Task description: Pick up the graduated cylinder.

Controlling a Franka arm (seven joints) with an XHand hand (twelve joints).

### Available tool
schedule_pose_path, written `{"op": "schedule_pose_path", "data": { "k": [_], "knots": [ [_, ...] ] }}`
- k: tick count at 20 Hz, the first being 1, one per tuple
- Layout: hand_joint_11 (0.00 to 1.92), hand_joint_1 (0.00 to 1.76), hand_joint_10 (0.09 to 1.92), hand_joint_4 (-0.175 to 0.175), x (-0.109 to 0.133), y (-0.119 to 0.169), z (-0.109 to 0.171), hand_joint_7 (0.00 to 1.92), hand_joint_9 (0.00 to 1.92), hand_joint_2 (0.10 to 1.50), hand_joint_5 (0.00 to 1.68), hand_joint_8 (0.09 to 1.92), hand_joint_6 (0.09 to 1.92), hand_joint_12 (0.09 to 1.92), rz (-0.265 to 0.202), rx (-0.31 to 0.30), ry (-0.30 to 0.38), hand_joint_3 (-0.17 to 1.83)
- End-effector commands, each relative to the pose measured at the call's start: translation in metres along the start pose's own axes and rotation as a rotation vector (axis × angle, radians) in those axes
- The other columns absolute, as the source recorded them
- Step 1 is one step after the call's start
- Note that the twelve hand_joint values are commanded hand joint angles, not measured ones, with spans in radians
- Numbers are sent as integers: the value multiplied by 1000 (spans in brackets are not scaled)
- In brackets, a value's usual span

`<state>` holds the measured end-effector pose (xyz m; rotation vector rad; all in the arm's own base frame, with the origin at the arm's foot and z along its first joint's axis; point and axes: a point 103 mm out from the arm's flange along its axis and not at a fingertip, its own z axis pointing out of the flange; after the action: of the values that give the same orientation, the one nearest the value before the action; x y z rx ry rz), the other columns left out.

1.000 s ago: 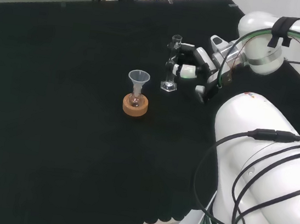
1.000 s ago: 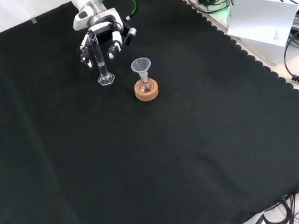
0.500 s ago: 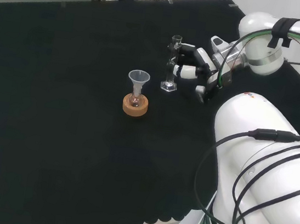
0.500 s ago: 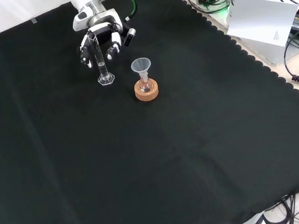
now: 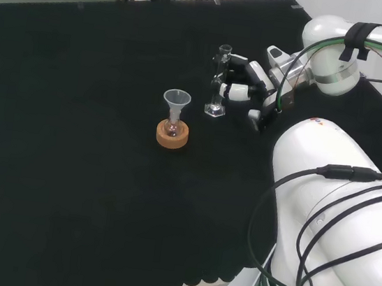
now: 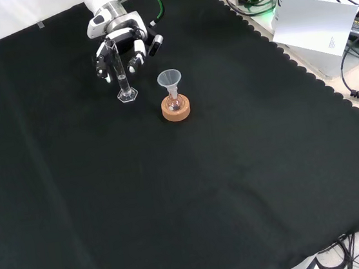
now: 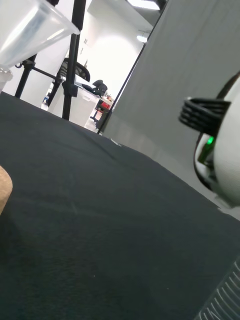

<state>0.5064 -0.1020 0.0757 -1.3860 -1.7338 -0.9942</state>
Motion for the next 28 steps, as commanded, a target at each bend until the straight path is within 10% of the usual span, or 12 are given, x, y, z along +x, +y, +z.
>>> {"op": "schedule_pose_path", "data": {
  "k": [1,28],
  "knots": [
    [738,1108,270,-18,2,1,1,670,968,643,629,569,499,1085,0,-9,17,656],
    [902,1235,233,-16,1,4,1,756,1068,742,745,559,622,995,15,-9,-18,686]
  ]
}}
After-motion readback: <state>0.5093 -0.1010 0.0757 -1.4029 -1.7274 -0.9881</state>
